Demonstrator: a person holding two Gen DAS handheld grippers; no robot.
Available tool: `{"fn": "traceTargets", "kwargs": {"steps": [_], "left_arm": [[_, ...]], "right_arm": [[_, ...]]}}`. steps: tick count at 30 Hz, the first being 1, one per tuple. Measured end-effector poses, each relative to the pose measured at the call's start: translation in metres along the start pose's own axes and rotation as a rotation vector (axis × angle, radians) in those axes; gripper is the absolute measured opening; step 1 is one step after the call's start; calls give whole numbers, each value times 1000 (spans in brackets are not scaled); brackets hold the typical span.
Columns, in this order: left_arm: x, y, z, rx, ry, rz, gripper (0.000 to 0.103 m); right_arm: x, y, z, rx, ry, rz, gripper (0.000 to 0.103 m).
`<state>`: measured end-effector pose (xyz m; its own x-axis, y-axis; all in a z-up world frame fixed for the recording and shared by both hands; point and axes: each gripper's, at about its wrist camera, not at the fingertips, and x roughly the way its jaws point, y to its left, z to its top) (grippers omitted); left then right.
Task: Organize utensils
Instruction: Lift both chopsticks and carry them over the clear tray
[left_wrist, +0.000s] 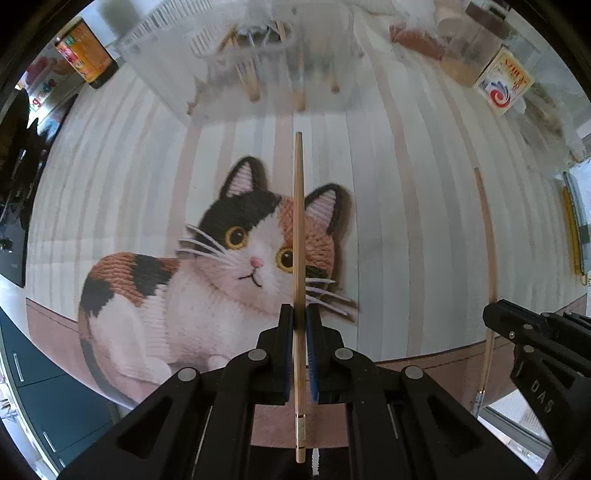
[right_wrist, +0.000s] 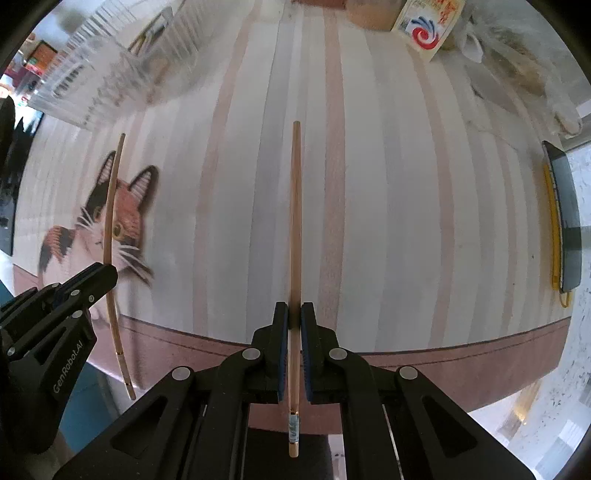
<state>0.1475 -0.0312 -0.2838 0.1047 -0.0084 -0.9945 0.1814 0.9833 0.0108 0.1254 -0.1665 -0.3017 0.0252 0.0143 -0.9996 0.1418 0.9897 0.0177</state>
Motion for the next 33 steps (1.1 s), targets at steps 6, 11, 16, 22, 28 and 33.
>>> {"fn": "traceTargets", "kwargs": {"steps": [6,11,16,22,28,33], "left_arm": [[-25,18,-6,-32,-46,12,4],[-45,55,-15,-94,-75,40,4],[-77,89,-14,-163,-138,75,4],[-122,110,0,-187,-241,80,4],[-157,112,37,-179,-327,40,4],[-168,102,88,-147,-356,-5,4]], "right_arm": [[-29,1,3,-6,-38,32,7],[-55,9,5,-23,-75,61,7],[-87,20,21,-42,-123,109,7],[-121,42,40,-70,-186,175,7],[-153,59,72,-92,-224,233,7],[-170,61,111,-81,-254,261,7]]}}
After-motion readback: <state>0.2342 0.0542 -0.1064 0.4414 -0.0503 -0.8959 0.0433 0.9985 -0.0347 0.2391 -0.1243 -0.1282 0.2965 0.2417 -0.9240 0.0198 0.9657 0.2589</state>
